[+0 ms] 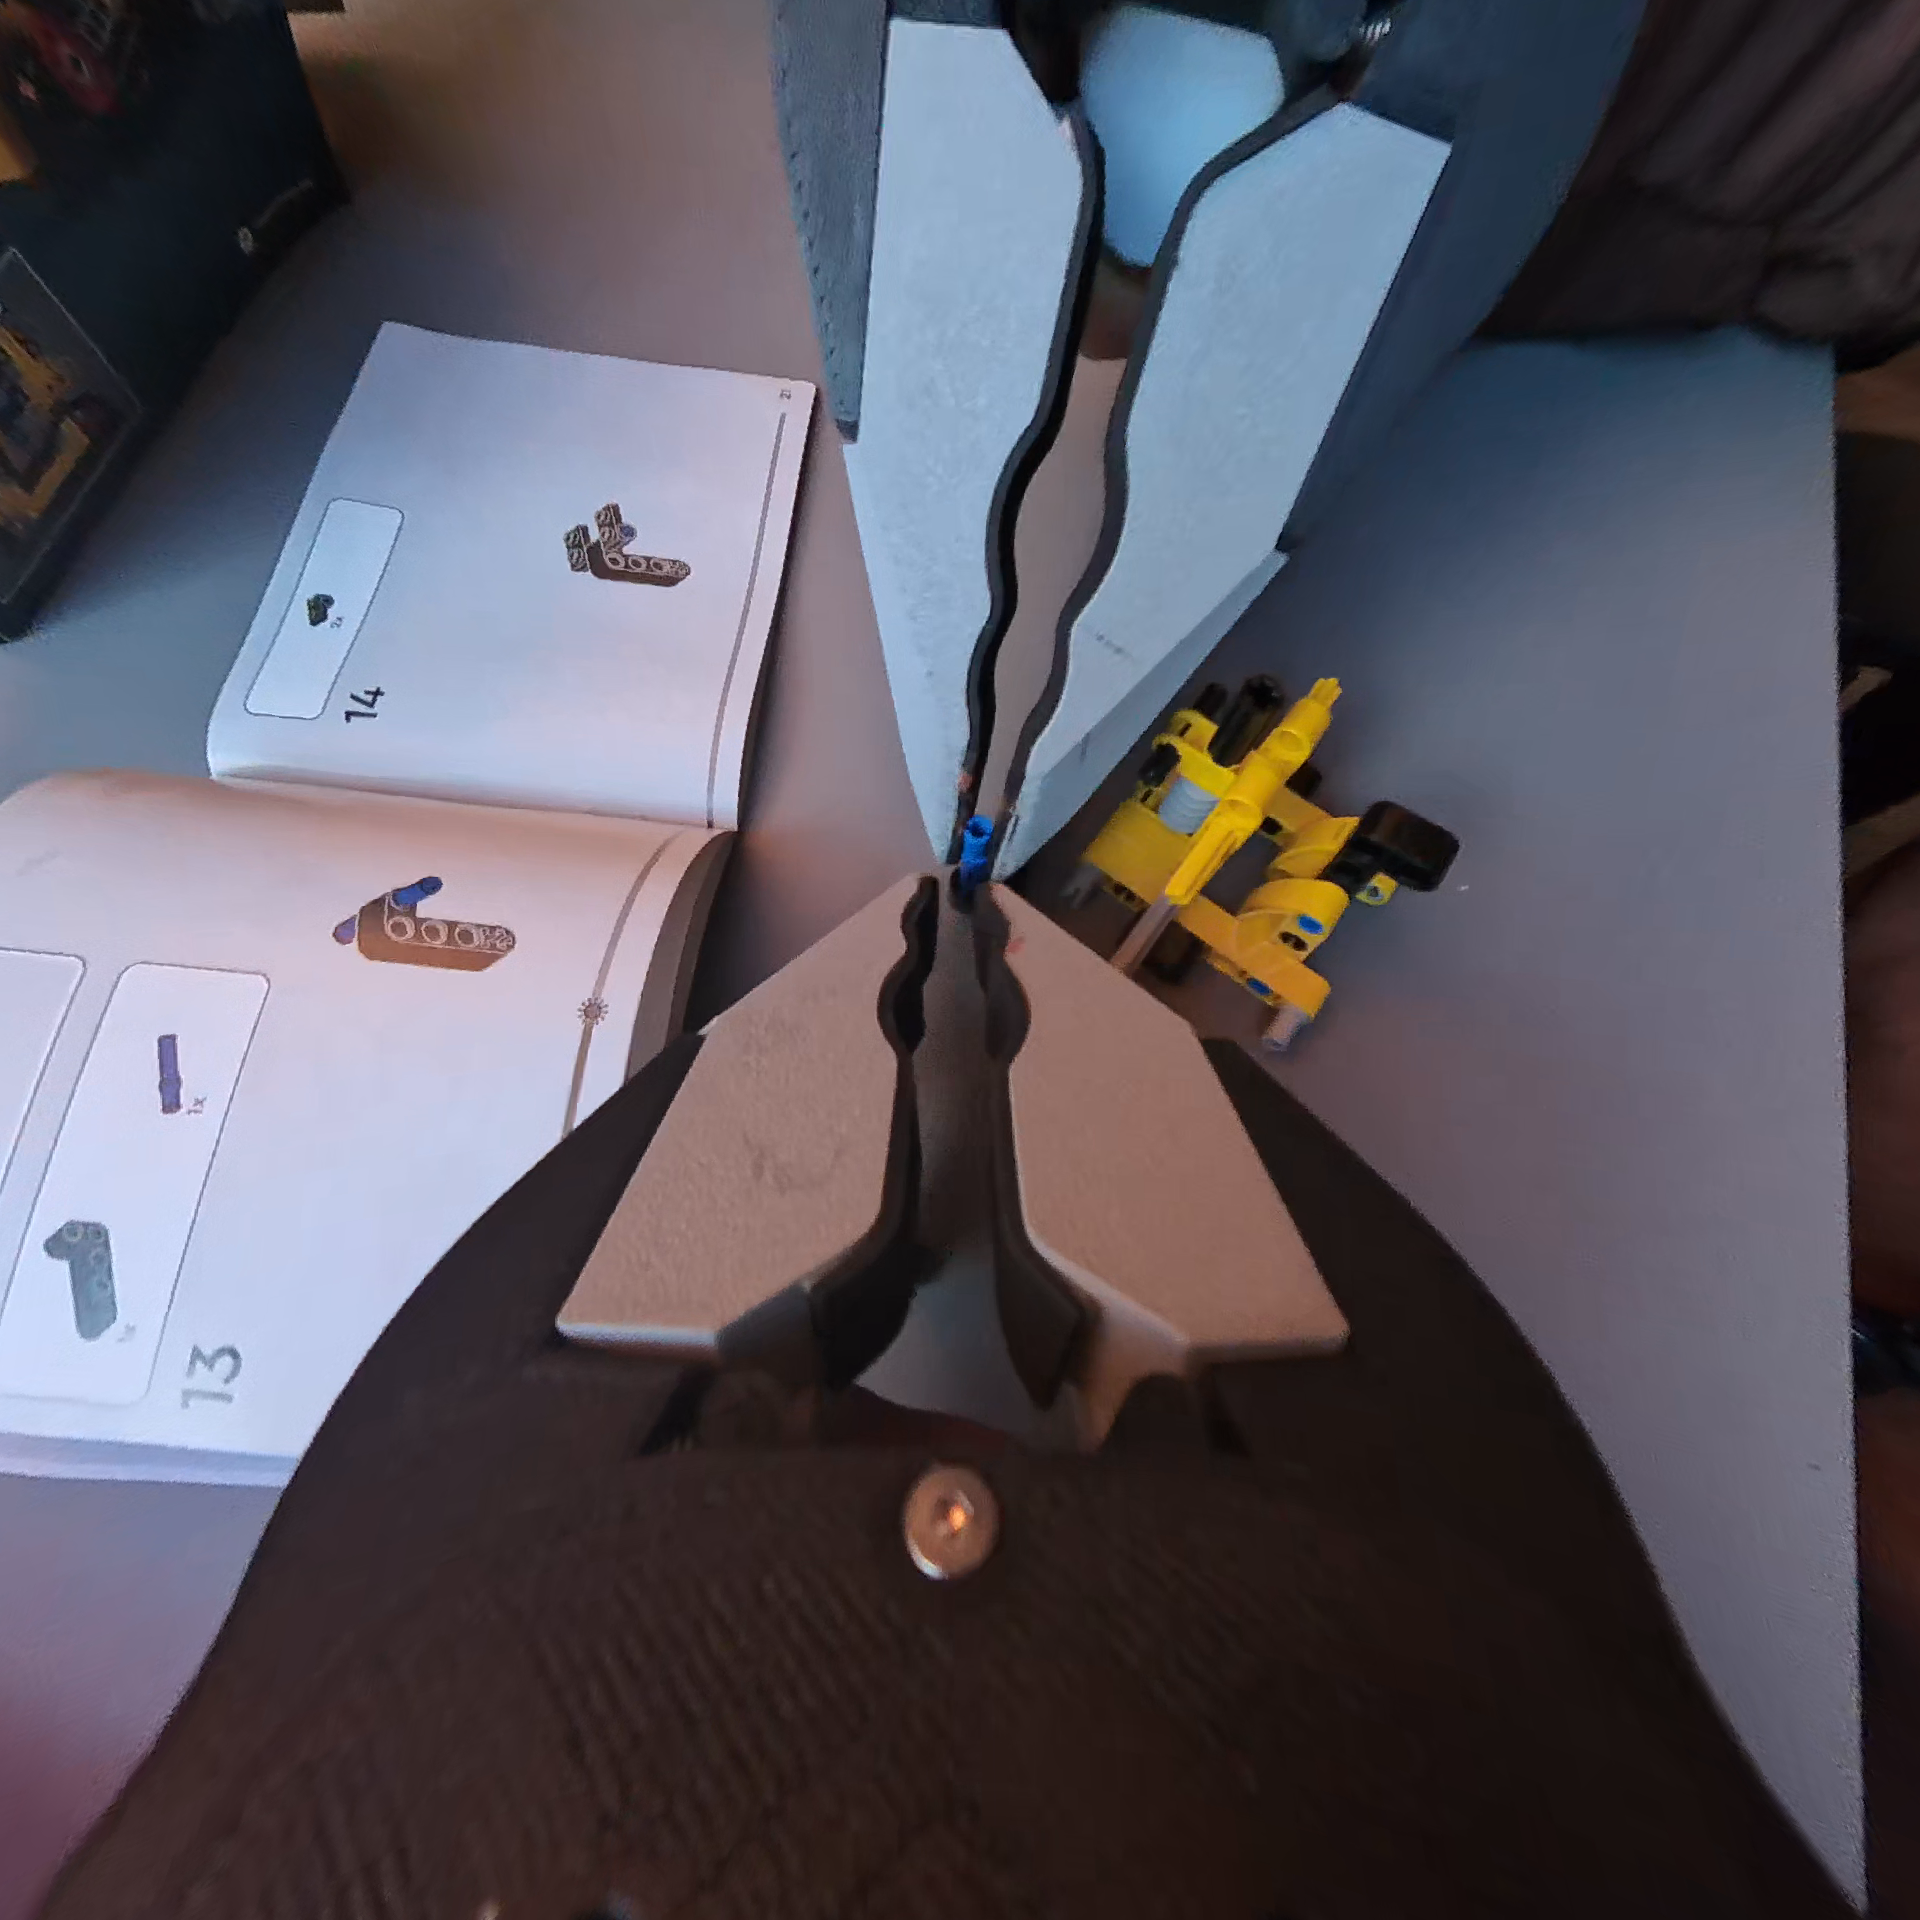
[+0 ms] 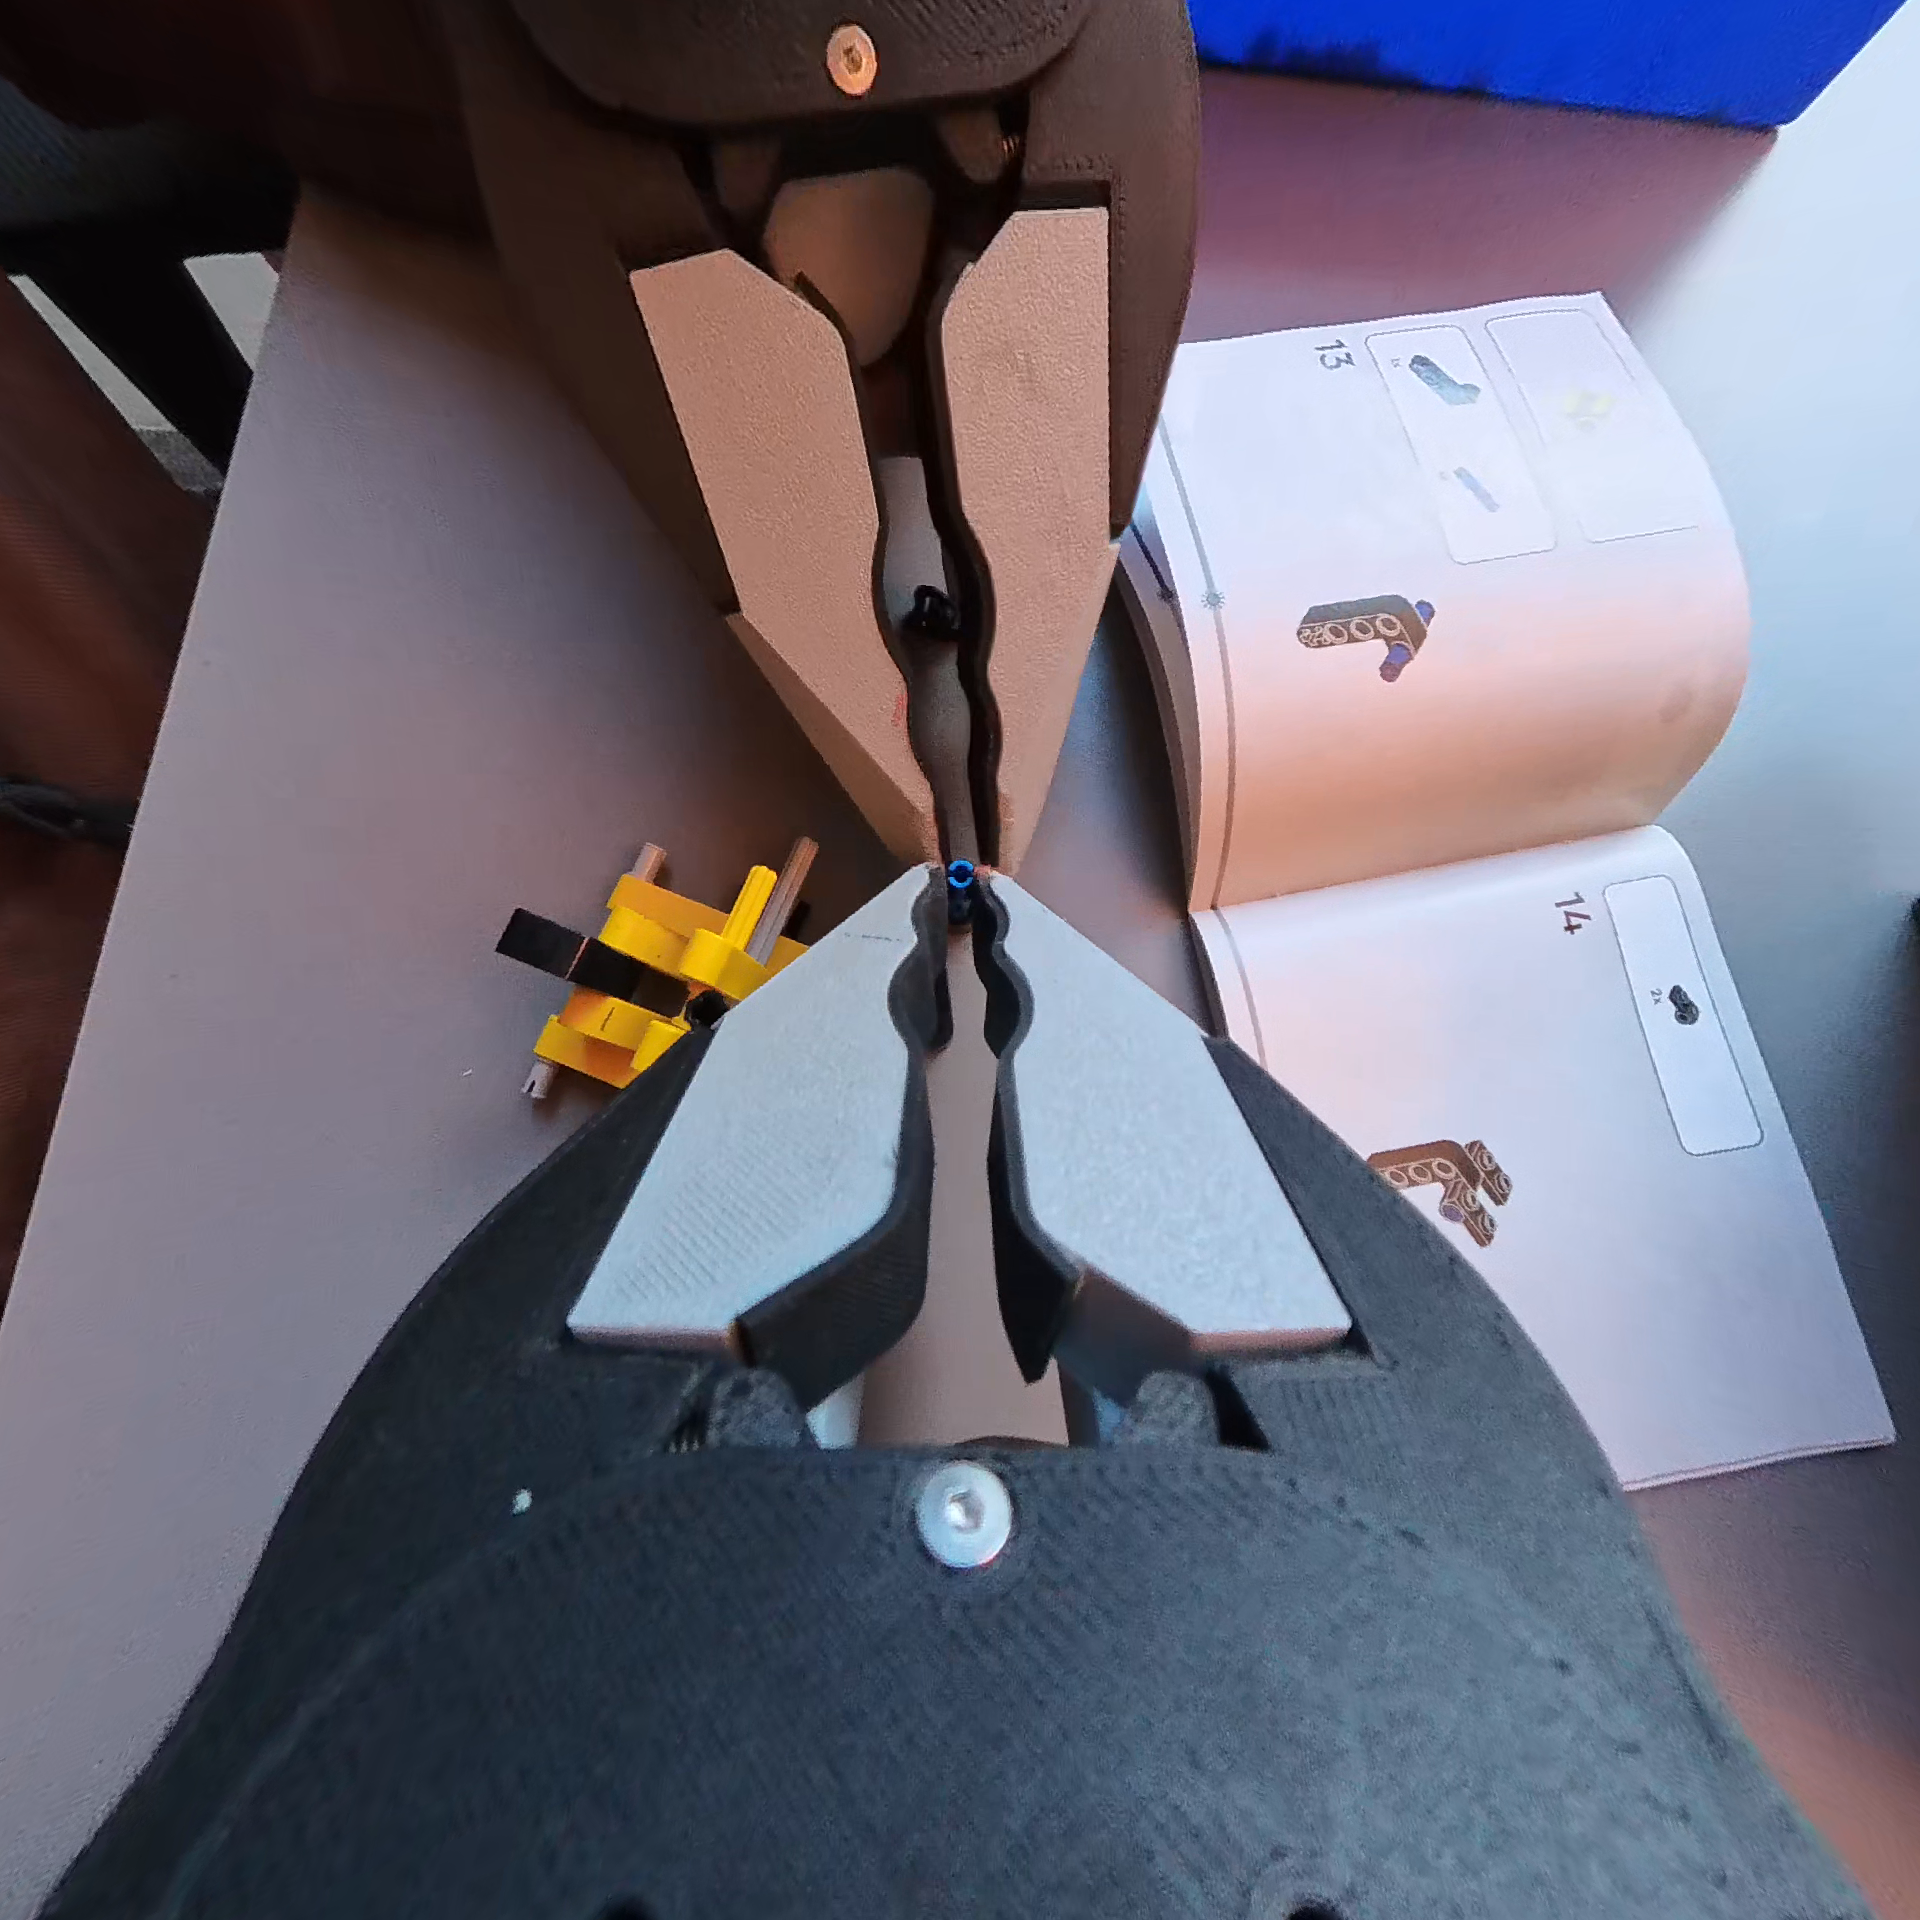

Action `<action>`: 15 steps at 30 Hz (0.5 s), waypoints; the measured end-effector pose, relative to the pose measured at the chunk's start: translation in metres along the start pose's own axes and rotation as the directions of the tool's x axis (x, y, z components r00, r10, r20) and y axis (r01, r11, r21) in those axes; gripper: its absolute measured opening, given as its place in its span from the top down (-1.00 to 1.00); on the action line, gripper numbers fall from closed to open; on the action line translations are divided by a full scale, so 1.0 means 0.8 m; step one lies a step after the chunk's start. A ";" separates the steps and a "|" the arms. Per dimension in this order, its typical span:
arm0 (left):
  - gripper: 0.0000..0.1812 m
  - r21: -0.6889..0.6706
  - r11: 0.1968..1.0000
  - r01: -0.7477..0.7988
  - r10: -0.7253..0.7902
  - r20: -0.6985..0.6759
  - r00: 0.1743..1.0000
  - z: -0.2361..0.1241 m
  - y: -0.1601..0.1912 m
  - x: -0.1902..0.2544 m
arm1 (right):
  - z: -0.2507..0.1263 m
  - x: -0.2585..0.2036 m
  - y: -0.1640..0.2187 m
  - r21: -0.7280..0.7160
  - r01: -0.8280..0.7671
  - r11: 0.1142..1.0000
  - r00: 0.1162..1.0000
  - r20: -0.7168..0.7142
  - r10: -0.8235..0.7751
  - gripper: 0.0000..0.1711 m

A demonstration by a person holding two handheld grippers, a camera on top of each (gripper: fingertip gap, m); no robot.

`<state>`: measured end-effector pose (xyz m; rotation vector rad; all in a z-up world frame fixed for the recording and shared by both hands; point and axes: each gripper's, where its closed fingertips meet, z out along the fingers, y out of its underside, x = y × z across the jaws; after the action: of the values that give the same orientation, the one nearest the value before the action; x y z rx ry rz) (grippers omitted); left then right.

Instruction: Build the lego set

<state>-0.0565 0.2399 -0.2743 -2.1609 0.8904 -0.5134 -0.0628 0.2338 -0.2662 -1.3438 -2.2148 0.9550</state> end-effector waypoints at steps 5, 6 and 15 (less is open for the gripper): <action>1.00 0.002 1.000 -0.011 0.011 -0.017 1.000 0.000 0.000 0.003 | 0.000 0.000 0.000 0.034 0.001 0.999 1.000 0.017 -0.001 0.98; 1.00 0.003 1.000 -0.005 0.006 -0.022 1.000 0.000 -0.001 0.003 | 0.000 0.000 0.000 0.042 -0.003 0.999 1.000 0.023 0.002 0.98; 0.97 0.004 1.000 0.028 -0.028 -0.036 0.999 0.003 -0.002 0.004 | -0.001 0.002 -0.001 0.135 -0.054 0.989 0.994 0.099 0.041 0.98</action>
<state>-0.0523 0.2397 -0.2743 -2.1689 0.8789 -0.5688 -0.0634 0.2354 -0.2652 -1.3184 -2.1496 1.1899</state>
